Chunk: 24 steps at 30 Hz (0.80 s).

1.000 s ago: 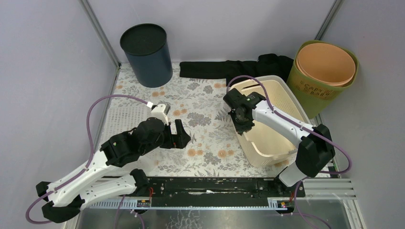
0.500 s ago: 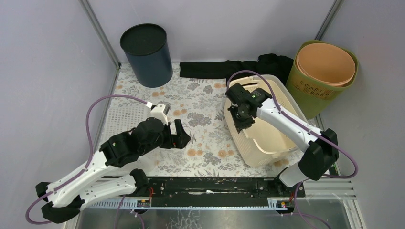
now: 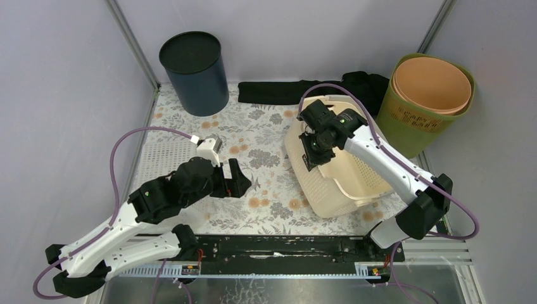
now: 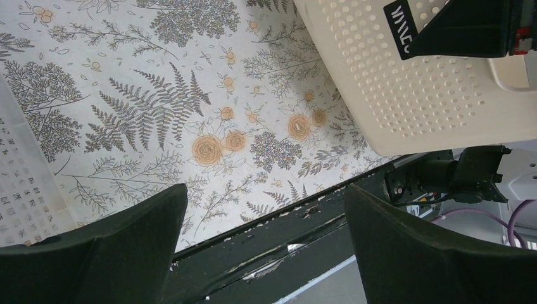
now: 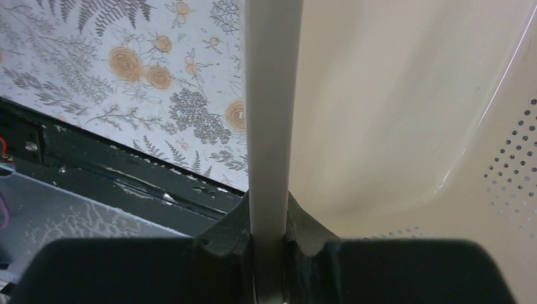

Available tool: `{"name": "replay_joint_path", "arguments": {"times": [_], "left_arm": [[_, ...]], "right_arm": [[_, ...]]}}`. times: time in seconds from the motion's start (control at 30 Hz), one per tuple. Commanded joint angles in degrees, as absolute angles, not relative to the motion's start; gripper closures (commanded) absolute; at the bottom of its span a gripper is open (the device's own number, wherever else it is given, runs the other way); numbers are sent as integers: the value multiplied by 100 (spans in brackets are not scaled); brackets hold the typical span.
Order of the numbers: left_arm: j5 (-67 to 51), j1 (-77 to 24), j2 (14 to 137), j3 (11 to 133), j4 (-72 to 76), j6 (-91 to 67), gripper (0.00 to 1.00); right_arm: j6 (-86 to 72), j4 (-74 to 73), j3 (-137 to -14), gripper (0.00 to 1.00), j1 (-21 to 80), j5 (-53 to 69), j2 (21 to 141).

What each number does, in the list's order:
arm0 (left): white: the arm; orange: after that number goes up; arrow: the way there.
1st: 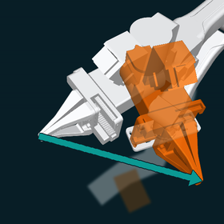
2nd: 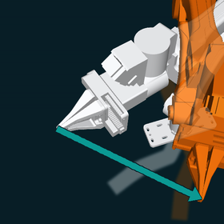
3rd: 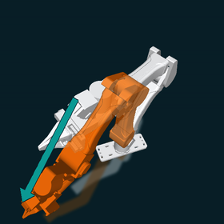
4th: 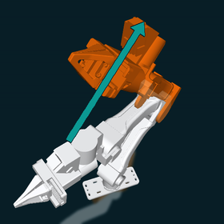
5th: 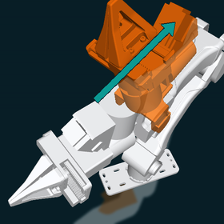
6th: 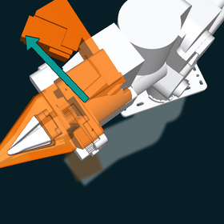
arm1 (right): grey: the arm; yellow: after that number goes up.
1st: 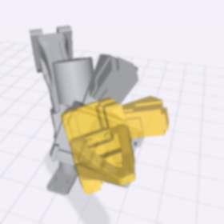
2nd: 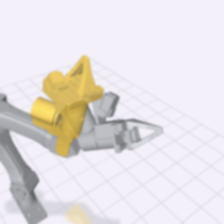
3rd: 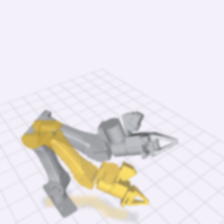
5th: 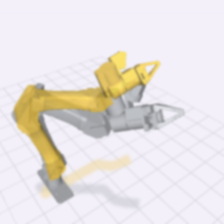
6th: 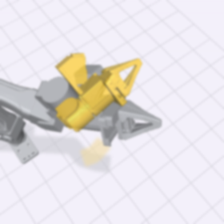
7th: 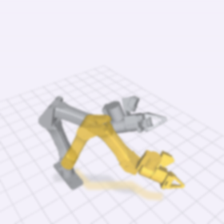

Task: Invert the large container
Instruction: Turn the container upside down at the center of the board.

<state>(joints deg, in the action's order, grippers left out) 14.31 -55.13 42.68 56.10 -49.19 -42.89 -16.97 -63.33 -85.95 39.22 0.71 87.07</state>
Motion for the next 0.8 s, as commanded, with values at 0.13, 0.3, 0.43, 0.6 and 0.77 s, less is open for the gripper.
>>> {"name": "replay_joint_path", "arguments": {"times": [0.13,0.3,0.43,0.6,0.77], "left_arm": [[1464,-5509,4224,5641,-4687,-4280,0],[1468,-5505,4208,5603,-4686,-4289,0],[1496,-5503,4201,5582,-4689,-4298,0],[1494,-5502,4175,5555,-4661,-4307,0],[1504,-5507,4167,5538,-4651,-4307,0]], "right_arm": [[-1568,-6343,-9228,100,3889,265,8376],[-1572,-6321,-9422,100,3876,551,8376],[-1573,-6315,-9651,100,3867,833,8365],[-1588,-6341,-9916,100,3867,1115,8376],[-1669,-6188,-10124,100,3854,1582,8328]]}}
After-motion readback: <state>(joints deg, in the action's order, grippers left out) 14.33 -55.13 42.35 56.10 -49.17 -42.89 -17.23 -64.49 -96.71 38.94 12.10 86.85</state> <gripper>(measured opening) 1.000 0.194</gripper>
